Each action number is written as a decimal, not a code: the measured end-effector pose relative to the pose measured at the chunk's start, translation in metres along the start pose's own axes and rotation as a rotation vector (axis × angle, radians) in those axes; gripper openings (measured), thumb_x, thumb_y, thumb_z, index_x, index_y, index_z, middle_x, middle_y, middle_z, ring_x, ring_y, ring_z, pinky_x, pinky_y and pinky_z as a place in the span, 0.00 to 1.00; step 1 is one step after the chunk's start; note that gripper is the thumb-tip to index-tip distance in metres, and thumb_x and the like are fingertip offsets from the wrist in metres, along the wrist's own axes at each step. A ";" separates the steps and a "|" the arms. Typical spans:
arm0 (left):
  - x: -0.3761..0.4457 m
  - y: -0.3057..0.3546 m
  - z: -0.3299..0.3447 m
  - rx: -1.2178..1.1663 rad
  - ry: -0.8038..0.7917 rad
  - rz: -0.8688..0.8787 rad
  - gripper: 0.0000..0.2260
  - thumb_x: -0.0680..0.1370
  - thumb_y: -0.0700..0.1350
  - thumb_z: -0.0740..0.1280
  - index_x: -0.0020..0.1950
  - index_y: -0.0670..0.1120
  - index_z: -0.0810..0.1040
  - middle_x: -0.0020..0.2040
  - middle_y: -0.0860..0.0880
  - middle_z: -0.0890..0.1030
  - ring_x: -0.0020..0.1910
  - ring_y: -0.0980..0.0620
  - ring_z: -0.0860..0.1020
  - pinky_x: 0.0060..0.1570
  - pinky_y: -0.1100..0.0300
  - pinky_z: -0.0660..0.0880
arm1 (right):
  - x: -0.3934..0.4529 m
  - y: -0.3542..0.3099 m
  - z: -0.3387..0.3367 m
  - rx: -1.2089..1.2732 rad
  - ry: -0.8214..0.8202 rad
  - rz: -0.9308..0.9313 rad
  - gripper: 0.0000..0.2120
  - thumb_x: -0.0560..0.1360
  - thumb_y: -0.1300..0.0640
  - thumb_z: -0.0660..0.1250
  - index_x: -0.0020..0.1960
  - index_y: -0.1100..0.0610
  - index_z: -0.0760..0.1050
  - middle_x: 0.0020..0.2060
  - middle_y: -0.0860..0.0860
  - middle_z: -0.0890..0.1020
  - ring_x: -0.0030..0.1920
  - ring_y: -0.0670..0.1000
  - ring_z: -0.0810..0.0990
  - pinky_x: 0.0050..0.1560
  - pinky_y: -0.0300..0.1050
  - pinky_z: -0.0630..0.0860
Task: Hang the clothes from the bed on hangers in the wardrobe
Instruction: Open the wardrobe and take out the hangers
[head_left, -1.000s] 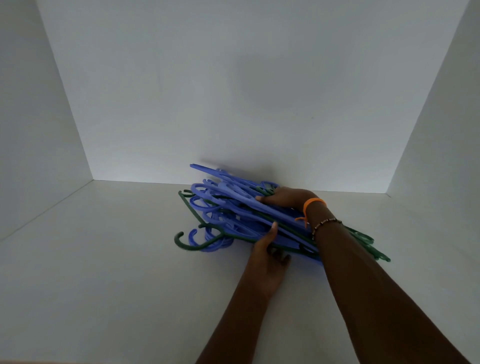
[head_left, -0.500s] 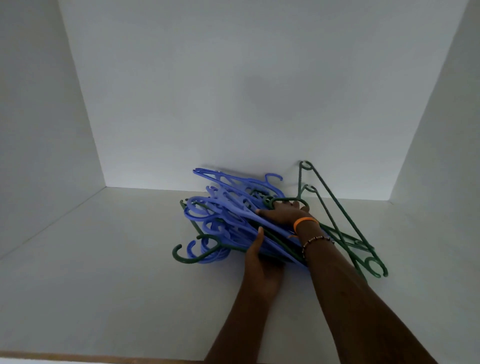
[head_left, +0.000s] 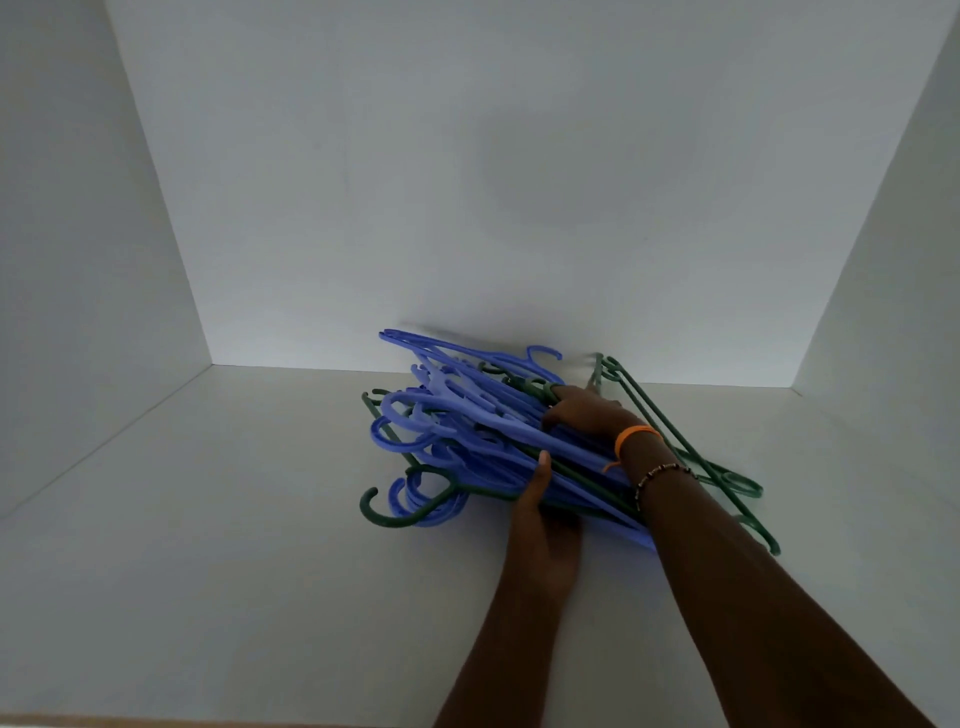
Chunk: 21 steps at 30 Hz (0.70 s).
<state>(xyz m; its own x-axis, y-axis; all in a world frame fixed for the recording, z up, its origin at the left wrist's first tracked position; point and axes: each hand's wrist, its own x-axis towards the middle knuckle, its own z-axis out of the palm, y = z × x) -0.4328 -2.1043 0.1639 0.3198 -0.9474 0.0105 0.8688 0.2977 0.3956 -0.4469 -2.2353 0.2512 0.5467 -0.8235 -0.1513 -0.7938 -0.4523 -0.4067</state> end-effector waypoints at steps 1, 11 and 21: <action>0.001 0.002 -0.001 -0.008 0.002 -0.004 0.22 0.75 0.43 0.65 0.69 0.42 0.72 0.65 0.38 0.75 0.67 0.38 0.70 0.69 0.41 0.64 | 0.001 0.001 0.002 0.000 0.029 -0.010 0.15 0.69 0.51 0.68 0.54 0.55 0.73 0.58 0.59 0.76 0.61 0.62 0.71 0.64 0.60 0.66; 0.001 0.012 -0.006 0.028 0.012 0.002 0.22 0.75 0.39 0.64 0.70 0.42 0.70 0.65 0.37 0.75 0.64 0.38 0.73 0.61 0.46 0.74 | 0.007 -0.018 0.003 -0.039 -0.137 0.095 0.20 0.79 0.52 0.56 0.68 0.61 0.66 0.64 0.61 0.73 0.51 0.54 0.73 0.54 0.48 0.69; -0.007 0.021 -0.003 0.079 -0.029 -0.011 0.23 0.72 0.39 0.70 0.67 0.41 0.73 0.61 0.37 0.78 0.62 0.39 0.76 0.64 0.42 0.71 | 0.008 -0.015 0.006 0.246 -0.217 0.182 0.50 0.59 0.22 0.63 0.73 0.48 0.62 0.72 0.52 0.64 0.66 0.60 0.69 0.59 0.54 0.71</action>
<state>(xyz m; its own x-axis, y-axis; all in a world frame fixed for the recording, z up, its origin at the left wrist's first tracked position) -0.4160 -2.0915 0.1693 0.2981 -0.9540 0.0319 0.8393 0.2778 0.4674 -0.4291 -2.2327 0.2503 0.4676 -0.7792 -0.4174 -0.8096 -0.1881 -0.5560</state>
